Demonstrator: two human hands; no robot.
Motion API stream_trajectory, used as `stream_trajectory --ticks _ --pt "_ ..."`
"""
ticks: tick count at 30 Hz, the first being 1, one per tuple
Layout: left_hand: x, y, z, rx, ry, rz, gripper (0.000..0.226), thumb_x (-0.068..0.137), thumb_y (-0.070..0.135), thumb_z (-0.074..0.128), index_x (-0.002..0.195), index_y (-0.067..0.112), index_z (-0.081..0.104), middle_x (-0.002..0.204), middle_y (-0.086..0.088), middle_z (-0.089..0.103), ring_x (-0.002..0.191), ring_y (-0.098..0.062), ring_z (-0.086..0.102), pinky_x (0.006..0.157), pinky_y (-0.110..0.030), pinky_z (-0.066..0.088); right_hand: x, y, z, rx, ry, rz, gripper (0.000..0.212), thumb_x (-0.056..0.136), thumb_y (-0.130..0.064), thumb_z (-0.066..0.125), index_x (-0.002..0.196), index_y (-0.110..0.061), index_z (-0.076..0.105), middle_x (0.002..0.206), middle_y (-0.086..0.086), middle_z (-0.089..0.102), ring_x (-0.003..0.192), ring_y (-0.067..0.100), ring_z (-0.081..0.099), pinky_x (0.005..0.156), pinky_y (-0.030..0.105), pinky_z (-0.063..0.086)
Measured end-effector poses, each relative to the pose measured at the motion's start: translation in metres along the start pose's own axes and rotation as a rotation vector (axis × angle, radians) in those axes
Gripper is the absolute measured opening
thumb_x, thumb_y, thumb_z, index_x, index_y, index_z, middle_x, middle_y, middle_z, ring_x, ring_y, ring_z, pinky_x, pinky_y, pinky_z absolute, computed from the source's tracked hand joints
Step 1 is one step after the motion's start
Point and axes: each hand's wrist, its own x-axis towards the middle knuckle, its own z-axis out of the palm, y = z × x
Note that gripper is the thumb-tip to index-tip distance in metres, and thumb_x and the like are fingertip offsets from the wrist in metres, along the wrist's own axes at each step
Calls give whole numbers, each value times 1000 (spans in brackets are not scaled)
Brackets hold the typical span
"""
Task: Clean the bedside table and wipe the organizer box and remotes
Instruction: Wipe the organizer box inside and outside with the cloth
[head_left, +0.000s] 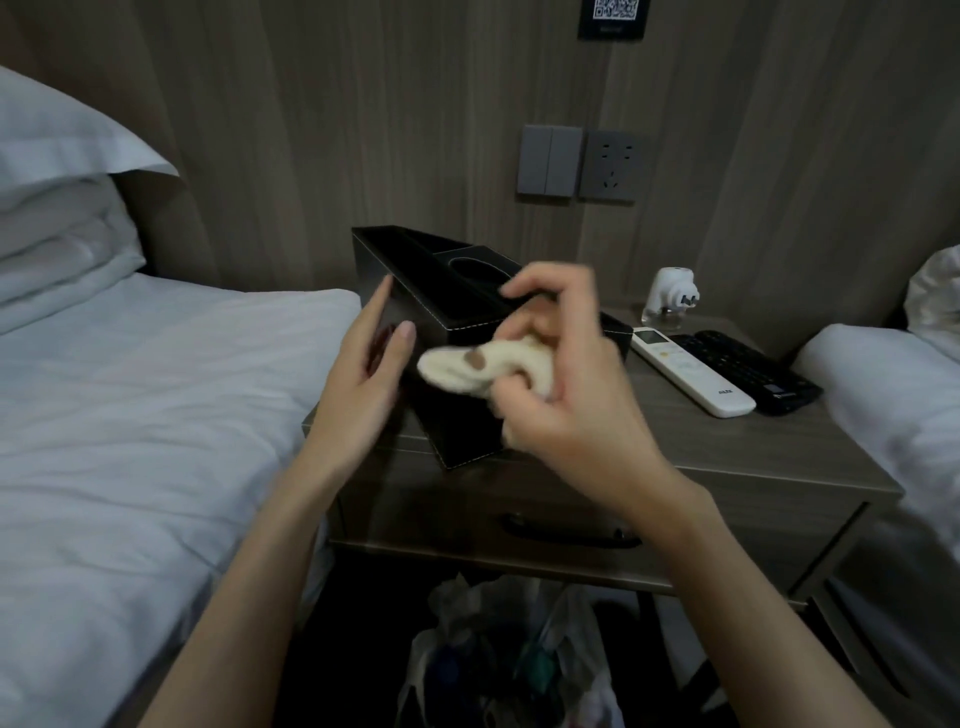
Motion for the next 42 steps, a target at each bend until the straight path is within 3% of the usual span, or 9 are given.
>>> stream_trajectory --ticks 2,4,8,15,20,24,29,36,42 --pt "-10 12 1 64 24 161 44 97 39 47 140 44 36 157 14 24 140 6 25 108 -9 27 4 -2 -4 -84 145 -123 43 79 1 55 106 -29 39 86 -5 53 66 4 52 60 12 38" --pt "-17 20 1 97 7 246 39 100 28 45 133 47 40 156 20 17 141 7 19 101 -1 25 8 -3 -3 -219 215 -211 33 77 -2 53 103 -22 46 91 -4 51 79 7 50 68 13 36" --pt "-19 21 5 117 -45 335 42 100 15 44 136 35 44 156 10 26 143 -3 25 114 -17 25 10 7 8 -385 199 -246 29 80 -2 55 107 -11 59 102 3 49 93 15 47 77 18 37" --pt "-20 27 6 161 -63 336 40 100 7 44 137 23 48 152 6 37 139 1 30 109 -11 26 -3 36 26 -387 205 -297 28 79 -5 59 103 -15 67 96 3 56 93 15 49 81 25 41" --pt "-20 26 7 171 -57 335 41 100 7 43 136 26 48 151 7 36 139 3 28 108 -8 23 -25 57 29 -421 26 -313 22 78 -5 66 98 -13 71 91 3 57 90 17 52 84 32 45" --pt "-21 26 10 154 -46 329 42 98 5 42 134 25 48 150 4 37 135 9 30 98 -1 26 -42 68 32 -443 -105 -276 23 76 -9 66 97 -17 72 88 -1 57 88 16 52 89 19 37" --pt "-22 27 10 143 -44 326 43 98 3 42 133 28 48 150 5 37 137 7 29 99 -2 26 -51 72 28 -555 -271 -312 19 80 -19 61 95 -21 72 87 -1 54 85 16 49 80 32 45" --pt "-22 29 11 104 -23 315 37 99 6 43 129 26 53 148 3 40 136 5 32 100 -4 29 -19 39 -12 -451 322 -344 24 74 -2 62 94 -9 72 94 10 55 90 24 55 85 26 44" --pt "-23 33 13 107 9 314 29 101 20 43 126 22 57 144 1 44 129 9 39 95 -3 31 1 39 0 -407 216 -216 23 76 -5 60 98 -9 65 101 -3 47 92 14 49 80 22 39"
